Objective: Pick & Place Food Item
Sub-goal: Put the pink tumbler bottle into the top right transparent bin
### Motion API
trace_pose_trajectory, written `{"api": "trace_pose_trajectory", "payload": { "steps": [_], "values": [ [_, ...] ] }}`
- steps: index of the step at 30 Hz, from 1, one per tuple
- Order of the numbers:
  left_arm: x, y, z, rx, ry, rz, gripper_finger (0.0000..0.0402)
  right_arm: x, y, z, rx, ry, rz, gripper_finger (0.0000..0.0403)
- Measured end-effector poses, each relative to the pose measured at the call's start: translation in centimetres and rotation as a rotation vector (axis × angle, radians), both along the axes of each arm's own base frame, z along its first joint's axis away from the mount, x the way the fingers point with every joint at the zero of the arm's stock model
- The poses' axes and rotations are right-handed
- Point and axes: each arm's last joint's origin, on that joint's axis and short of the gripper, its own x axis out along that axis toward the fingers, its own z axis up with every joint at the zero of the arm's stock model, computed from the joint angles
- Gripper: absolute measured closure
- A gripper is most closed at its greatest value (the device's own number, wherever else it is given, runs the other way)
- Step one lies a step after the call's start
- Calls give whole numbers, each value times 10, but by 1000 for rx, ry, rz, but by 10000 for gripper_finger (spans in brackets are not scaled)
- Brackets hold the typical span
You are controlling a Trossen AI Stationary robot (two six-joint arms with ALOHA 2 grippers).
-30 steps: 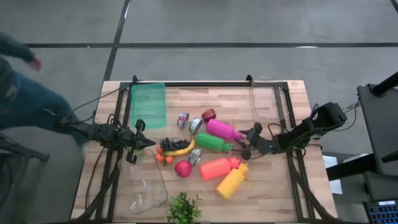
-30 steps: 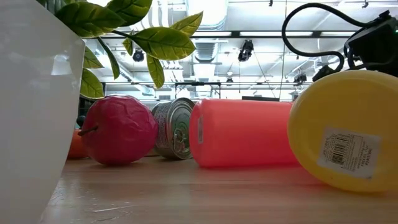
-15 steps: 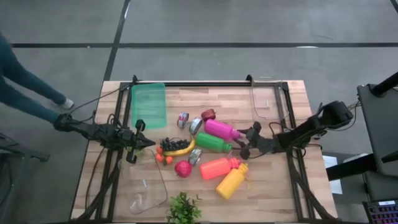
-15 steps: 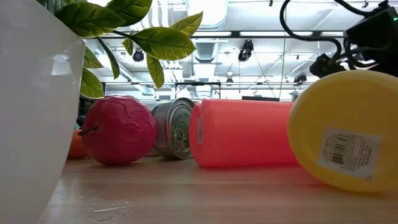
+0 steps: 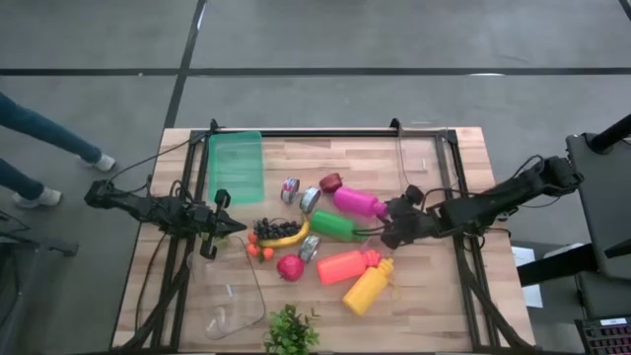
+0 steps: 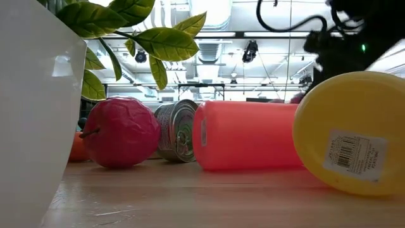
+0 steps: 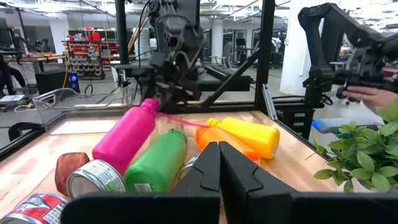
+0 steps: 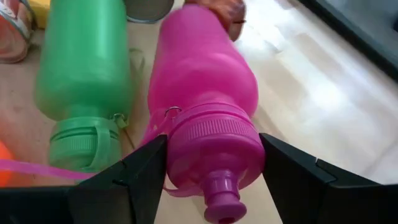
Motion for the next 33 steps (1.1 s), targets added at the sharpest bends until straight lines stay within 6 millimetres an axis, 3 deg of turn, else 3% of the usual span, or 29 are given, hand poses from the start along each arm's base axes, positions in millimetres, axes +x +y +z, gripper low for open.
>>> {"api": "trace_pose_trajectory", "payload": {
  "steps": [7,24,33],
  "values": [
    [0,0,0,0,0,0,402,8,-2,43,67,93,9,166],
    [0,0,0,0,0,0,402,7,-32,113,366,395,-59,166],
    [0,0,0,0,0,0,402,1,-38,131,531,618,-132,166]
  ]
}}
